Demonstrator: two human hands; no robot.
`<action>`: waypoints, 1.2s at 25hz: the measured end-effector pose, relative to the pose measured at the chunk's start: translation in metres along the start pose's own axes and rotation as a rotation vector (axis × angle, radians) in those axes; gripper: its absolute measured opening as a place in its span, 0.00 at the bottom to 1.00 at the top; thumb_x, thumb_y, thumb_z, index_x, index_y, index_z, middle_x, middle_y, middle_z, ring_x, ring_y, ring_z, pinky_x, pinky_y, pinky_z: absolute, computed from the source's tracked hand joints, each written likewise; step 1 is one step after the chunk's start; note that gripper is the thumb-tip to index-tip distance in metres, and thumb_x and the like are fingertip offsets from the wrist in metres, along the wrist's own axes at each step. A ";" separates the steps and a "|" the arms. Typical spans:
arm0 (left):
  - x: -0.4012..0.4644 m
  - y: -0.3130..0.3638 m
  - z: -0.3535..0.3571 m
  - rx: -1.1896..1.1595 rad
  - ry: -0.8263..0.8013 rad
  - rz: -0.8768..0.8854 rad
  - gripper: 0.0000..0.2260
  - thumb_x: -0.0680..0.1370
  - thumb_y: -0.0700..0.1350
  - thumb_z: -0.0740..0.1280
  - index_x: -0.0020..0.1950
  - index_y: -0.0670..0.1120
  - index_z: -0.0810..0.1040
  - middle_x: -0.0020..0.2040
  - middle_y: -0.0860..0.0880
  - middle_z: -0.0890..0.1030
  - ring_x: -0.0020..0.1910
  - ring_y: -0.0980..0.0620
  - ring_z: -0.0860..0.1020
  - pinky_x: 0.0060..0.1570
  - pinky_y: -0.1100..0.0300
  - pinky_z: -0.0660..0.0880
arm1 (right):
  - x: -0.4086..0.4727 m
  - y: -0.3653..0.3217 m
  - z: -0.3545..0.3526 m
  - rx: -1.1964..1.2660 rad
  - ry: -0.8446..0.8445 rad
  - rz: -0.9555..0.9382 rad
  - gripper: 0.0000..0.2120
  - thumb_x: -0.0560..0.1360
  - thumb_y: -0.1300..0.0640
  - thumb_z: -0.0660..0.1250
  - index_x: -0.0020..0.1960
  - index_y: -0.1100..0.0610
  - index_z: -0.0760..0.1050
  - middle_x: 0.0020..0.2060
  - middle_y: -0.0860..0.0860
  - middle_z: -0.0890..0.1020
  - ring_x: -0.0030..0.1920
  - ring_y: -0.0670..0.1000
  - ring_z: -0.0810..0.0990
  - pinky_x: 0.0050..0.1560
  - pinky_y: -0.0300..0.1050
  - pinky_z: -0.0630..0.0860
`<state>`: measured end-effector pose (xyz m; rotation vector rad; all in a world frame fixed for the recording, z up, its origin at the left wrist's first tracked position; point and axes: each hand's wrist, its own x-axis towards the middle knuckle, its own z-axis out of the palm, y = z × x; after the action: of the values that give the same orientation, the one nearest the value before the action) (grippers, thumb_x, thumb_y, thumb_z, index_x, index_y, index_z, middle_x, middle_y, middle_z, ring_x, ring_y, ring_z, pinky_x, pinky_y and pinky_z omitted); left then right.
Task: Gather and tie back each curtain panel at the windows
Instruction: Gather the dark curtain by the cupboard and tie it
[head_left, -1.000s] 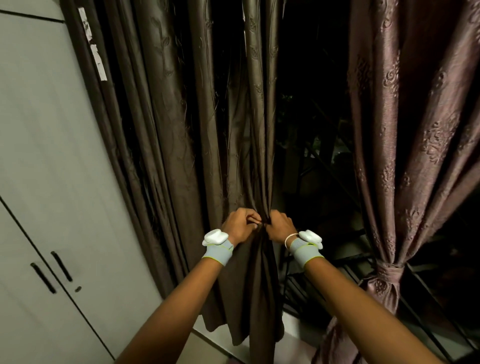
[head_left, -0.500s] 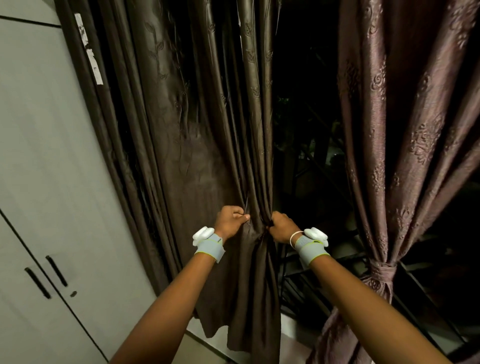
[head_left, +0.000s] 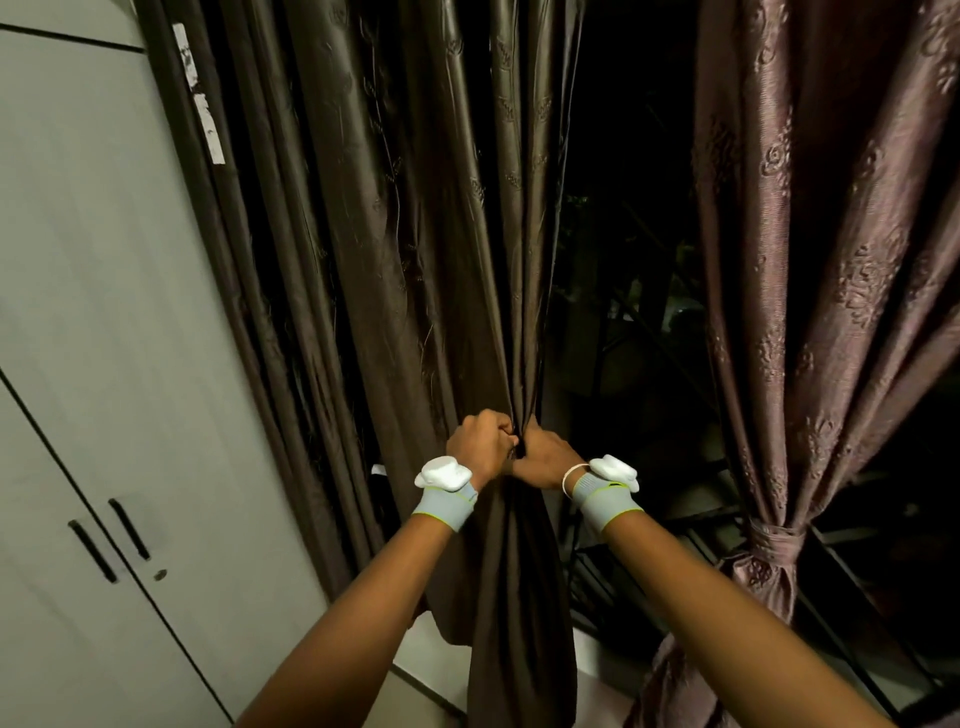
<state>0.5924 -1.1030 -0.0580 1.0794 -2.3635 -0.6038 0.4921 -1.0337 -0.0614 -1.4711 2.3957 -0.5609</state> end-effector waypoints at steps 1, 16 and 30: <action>0.002 -0.004 -0.003 -0.022 -0.037 0.024 0.06 0.73 0.47 0.69 0.38 0.49 0.75 0.41 0.45 0.82 0.48 0.40 0.79 0.44 0.55 0.74 | 0.002 0.001 0.002 0.000 0.013 -0.004 0.34 0.74 0.46 0.66 0.72 0.61 0.59 0.65 0.63 0.74 0.64 0.65 0.74 0.59 0.51 0.73; 0.023 -0.029 -0.022 -0.371 -0.057 -0.069 0.14 0.76 0.39 0.70 0.33 0.48 0.69 0.30 0.52 0.71 0.30 0.64 0.68 0.37 0.61 0.66 | -0.001 0.014 -0.001 0.182 0.010 -0.015 0.06 0.79 0.56 0.65 0.52 0.56 0.69 0.59 0.64 0.75 0.57 0.63 0.78 0.49 0.46 0.74; -0.011 -0.014 -0.024 0.129 0.078 -0.076 0.14 0.77 0.51 0.66 0.59 0.47 0.76 0.58 0.40 0.78 0.60 0.37 0.75 0.55 0.51 0.72 | 0.007 -0.026 0.018 0.032 -0.016 -0.016 0.49 0.68 0.42 0.70 0.76 0.61 0.48 0.66 0.61 0.75 0.64 0.62 0.76 0.60 0.52 0.75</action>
<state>0.6203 -1.1071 -0.0492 1.2306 -2.3296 -0.4321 0.5165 -1.0540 -0.0656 -1.4773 2.3539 -0.5864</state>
